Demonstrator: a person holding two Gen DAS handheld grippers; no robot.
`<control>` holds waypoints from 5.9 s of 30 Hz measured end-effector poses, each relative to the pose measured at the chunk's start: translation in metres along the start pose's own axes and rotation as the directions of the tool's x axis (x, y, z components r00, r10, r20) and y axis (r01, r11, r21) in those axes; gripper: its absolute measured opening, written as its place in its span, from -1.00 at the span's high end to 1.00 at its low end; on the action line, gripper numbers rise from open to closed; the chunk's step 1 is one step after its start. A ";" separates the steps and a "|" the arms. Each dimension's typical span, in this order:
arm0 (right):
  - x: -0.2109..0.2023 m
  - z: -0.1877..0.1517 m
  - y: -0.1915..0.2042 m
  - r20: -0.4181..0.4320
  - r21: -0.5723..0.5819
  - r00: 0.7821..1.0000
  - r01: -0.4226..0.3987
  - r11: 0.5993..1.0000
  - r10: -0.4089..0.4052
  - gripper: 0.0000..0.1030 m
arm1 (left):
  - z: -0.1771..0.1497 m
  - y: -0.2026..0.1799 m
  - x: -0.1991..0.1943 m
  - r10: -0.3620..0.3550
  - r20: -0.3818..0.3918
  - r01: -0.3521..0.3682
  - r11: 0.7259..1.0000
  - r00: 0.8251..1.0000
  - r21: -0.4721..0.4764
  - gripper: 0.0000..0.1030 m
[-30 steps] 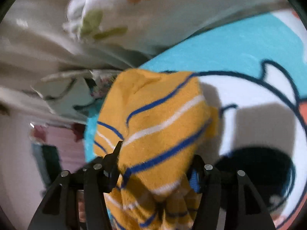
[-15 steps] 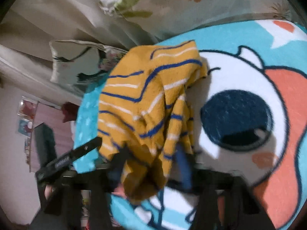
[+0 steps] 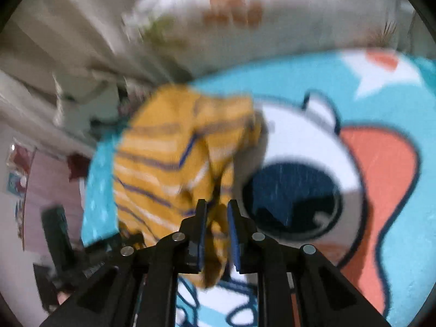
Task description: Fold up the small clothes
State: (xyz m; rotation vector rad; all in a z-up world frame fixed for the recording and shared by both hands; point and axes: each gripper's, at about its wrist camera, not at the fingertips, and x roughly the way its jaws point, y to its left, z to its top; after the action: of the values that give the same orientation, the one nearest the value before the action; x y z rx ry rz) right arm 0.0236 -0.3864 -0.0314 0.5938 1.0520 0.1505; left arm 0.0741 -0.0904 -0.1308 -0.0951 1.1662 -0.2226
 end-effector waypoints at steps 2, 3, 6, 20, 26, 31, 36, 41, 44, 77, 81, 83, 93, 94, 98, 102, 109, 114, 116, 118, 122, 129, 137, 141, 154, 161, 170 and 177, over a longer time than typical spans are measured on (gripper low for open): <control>-0.005 0.017 0.002 0.049 -0.003 0.999 0.005 1.000 -0.005 -0.17 | -0.003 0.001 -0.011 0.022 0.029 -0.021 1.000 0.999 -0.007 -0.40; 0.000 0.024 0.003 0.054 -0.004 0.998 0.022 1.000 -0.021 -0.22 | -0.004 0.002 -0.016 0.032 0.042 -0.032 0.999 0.999 -0.013 -0.40; 0.040 0.042 0.008 -0.004 0.005 1.000 0.009 1.000 -0.009 0.34 | -0.008 0.005 -0.032 0.066 0.082 -0.063 0.997 0.995 -0.038 -0.40; 0.079 0.083 0.002 -0.031 -0.035 0.993 0.115 0.993 -0.116 0.56 | -0.009 0.024 -0.151 0.346 0.490 -0.320 0.937 0.801 -0.138 -0.94; 0.009 0.064 0.001 0.082 0.047 0.980 0.178 0.983 -0.182 0.46 | 0.013 0.027 -0.153 0.228 0.477 -0.229 0.972 0.849 -0.057 -1.00; -0.031 0.030 0.041 0.164 0.055 0.966 0.194 0.980 -0.200 -0.03 | 0.022 0.030 -0.126 0.248 0.385 -0.268 0.963 0.889 -0.002 -1.00; 0.008 -0.003 0.107 0.077 -0.066 0.991 0.118 0.991 -0.113 0.00 | 0.021 0.057 -0.118 0.225 0.323 -0.235 0.972 0.919 -0.007 -1.00; 0.070 -0.012 0.130 0.029 -0.069 0.993 0.117 0.991 -0.116 0.01 | 0.019 0.082 -0.124 0.209 0.296 -0.207 0.978 0.932 -0.040 -1.00; 0.098 -0.030 0.121 -0.042 -0.032 0.988 0.149 0.988 -0.150 0.01 | 0.018 0.096 -0.123 0.202 0.278 -0.196 0.979 0.939 -0.049 -1.00; 0.145 0.009 0.182 0.020 -0.107 0.951 0.308 0.945 -0.308 -0.02 | 0.009 0.152 -0.103 0.111 0.149 -0.108 0.994 0.983 -0.023 -1.00; 0.156 0.014 0.184 0.009 -0.132 0.948 0.317 0.939 -0.319 -0.13 | 0.009 0.160 -0.100 0.114 0.135 -0.109 0.993 0.984 -0.043 -1.00; 0.148 0.014 0.185 0.015 -0.125 0.954 0.299 0.946 -0.300 -0.13 | 0.011 0.161 -0.098 0.112 0.131 -0.107 0.993 0.985 -0.044 -1.00; 0.083 0.003 0.128 0.122 0.092 0.938 0.315 0.945 -0.325 -0.14 | 0.019 0.150 -0.087 0.080 0.113 -0.081 0.997 0.990 0.000 -1.00; 0.084 0.002 0.119 0.104 0.108 0.937 0.324 0.940 -0.334 -0.14 | 0.019 0.148 -0.085 0.078 0.111 -0.079 0.997 0.991 0.006 -1.00; 0.078 -0.005 0.103 0.083 0.123 0.951 0.286 0.950 -0.297 -0.13 | 0.021 0.144 -0.075 0.066 0.095 -0.068 0.997 0.993 0.022 -1.00; 0.048 -0.021 0.108 0.132 0.135 0.939 0.301 0.944 -0.318 -0.15 | 0.022 0.137 -0.059 0.041 0.071 -0.043 0.998 0.997 0.036 -1.00; 0.055 -0.056 0.062 0.030 0.193 0.917 0.386 0.902 -0.399 -0.23 | 0.028 0.108 -0.034 -0.032 0.034 0.031 0.998 0.999 0.053 -1.00; 0.044 -0.054 0.046 0.046 0.230 0.956 0.272 0.934 -0.290 -0.29 | 0.036 0.087 -0.013 -0.192 0.013 0.191 0.980 0.981 0.055 -1.00; 0.044 -0.051 0.041 0.036 0.230 0.974 0.210 0.950 -0.224 -0.32 | 0.040 0.074 0.008 -0.269 -0.036 0.271 0.961 0.962 0.060 -1.00; 0.052 -0.048 0.033 0.009 0.238 0.987 0.156 0.959 -0.163 -0.36 | 0.043 0.062 0.025 -0.331 -0.083 0.336 0.940 0.940 0.053 -1.00; 0.067 -0.040 0.020 0.004 0.245 0.998 0.061 0.968 -0.064 -0.51 | 0.043 0.035 0.047 -0.433 -0.121 0.436 0.900 0.893 -0.002 -1.00; 0.088 -0.033 0.001 0.027 0.364 0.984 -0.172 0.915 0.174 0.15 | 0.034 0.008 0.031 -0.384 -0.111 0.384 0.923 0.917 -0.021 0.20; 0.068 -0.054 0.020 -0.086 0.287 0.970 -0.196 0.937 0.229 0.13 | -0.006 0.015 0.011 -0.210 -0.117 0.210 0.978 0.971 -0.010 -0.20; 0.050 -0.053 0.025 -0.077 0.224 0.984 -0.143 0.964 0.163 0.03 | -0.015 0.023 -0.021 -0.144 -0.019 0.144 0.989 0.989 0.008 -0.21; 0.083 0.041 0.008 -0.064 0.200 0.996 -0.048 0.979 0.062 0.74 | -0.013 0.036 -0.096 0.044 0.210 -0.046 0.999 0.977 0.005 -0.46; 0.069 0.054 0.031 0.018 0.034 0.993 0.114 0.993 -0.115 0.77 | -0.019 0.046 -0.112 0.125 0.271 -0.131 0.991 0.955 0.006 -0.56; 0.054 0.042 0.028 0.040 0.094 0.978 0.199 0.975 -0.204 0.49 | -0.005 0.059 -0.140 0.119 0.399 -0.124 0.992 0.909 -0.012 -0.80; -0.009 0.019 0.076 0.224 0.042 0.915 0.334 0.942 -0.335 -0.05 | 0.011 0.064 -0.128 0.066 0.329 -0.077 0.997 0.942 0.020 -0.80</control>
State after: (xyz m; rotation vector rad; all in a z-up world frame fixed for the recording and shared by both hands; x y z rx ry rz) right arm 0.0476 -0.3339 0.0220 0.4137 0.9137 -0.2172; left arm 0.0442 0.0002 -0.0239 -0.0582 0.8314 -0.1542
